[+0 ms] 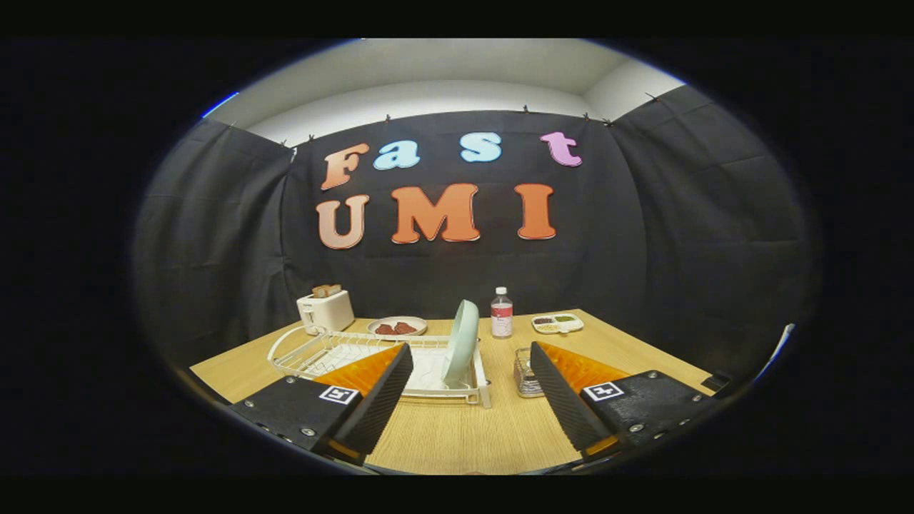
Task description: Take the plate from the dish rack, then take the spoon from the basket and place it into the plate.
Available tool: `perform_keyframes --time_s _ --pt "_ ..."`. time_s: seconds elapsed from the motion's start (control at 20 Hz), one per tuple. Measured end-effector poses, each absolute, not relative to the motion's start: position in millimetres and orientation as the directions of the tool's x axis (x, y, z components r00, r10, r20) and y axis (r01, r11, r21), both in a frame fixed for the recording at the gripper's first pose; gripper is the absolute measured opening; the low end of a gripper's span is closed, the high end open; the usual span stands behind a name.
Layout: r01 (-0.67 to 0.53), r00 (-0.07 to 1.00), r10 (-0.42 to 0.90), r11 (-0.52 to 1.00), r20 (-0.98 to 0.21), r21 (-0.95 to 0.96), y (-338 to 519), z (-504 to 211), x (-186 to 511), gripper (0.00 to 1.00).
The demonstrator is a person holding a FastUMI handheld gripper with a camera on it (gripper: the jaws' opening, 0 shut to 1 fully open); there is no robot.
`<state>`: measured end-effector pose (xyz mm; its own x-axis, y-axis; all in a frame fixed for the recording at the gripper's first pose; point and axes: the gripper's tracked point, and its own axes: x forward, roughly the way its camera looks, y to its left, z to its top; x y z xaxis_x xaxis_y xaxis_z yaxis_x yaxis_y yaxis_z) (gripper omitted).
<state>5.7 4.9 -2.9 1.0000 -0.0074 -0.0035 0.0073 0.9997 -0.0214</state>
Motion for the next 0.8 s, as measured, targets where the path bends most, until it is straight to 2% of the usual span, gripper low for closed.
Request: perform_keyframes --time_s 0.35,0.6,0.8 --pt "0.028 1.000 -0.028 1.000 0.003 -0.004 7 14 36 0.98" --pt "0.029 0.998 -0.033 0.998 -0.061 -0.062 7 12 85 0.98" --pt "0.058 0.986 -0.060 0.998 -0.154 -0.020 3 -3 131 0.99"
